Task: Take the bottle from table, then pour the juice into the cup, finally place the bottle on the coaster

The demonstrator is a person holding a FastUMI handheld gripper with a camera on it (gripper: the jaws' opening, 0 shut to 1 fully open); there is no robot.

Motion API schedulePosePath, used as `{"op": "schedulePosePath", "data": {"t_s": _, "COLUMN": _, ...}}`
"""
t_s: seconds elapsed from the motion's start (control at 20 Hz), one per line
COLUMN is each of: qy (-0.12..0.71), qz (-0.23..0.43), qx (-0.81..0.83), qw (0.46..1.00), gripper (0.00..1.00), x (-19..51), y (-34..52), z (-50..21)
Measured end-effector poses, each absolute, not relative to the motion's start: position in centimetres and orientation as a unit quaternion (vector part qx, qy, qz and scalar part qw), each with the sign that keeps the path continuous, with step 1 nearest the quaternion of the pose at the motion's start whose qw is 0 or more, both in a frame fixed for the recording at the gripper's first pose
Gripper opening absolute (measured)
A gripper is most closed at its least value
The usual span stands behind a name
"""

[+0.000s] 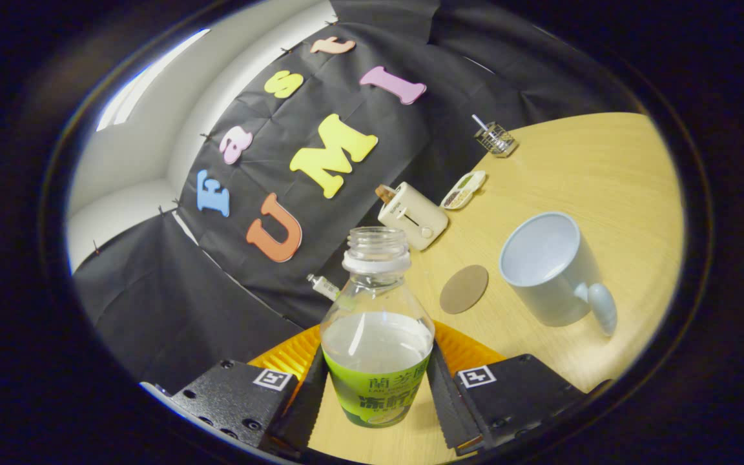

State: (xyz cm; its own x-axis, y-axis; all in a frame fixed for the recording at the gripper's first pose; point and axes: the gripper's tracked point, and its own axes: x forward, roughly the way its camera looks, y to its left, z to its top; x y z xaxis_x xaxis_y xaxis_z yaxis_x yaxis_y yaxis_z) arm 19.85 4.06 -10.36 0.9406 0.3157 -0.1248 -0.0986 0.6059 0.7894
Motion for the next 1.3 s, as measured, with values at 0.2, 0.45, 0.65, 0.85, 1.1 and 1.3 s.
{"op": "schedulePosePath", "data": {"t_s": 0.2, "qy": 0.116, "qz": 0.118, "qx": 0.512, "qw": 0.843, "gripper": 0.78, "x": 19.9, "y": 2.7, "z": -10.4}}
{"op": "schedulePosePath", "data": {"t_s": 0.45, "qy": 0.115, "qz": 0.127, "qx": 0.551, "qw": 0.817, "gripper": 0.78, "x": 20.3, "y": 2.7, "z": -9.9}}
{"op": "schedulePosePath", "data": {"t_s": 0.65, "qy": 0.118, "qz": 0.134, "qx": 0.586, "qw": 0.791, "gripper": 0.78, "x": 21.0, "y": 2.8, "z": -9.5}}
{"op": "schedulePosePath", "data": {"t_s": 0.85, "qy": 0.124, "qz": 0.132, "qx": 0.629, "qw": 0.756, "gripper": 0.78, "x": 21.4, "y": 2.7, "z": -9.1}}
{"op": "schedulePosePath", "data": {"t_s": 1.1, "qy": 0.128, "qz": 0.14, "qx": 0.675, "qw": 0.714, "gripper": 0.78, "x": 21.3, "y": 3.1, "z": -8.6}}
{"op": "schedulePosePath", "data": {"t_s": 1.3, "qy": 0.13, "qz": 0.154, "qx": 0.706, "qw": 0.679, "gripper": 0.78, "x": 22.2, "y": 3.9, "z": -7.2}}
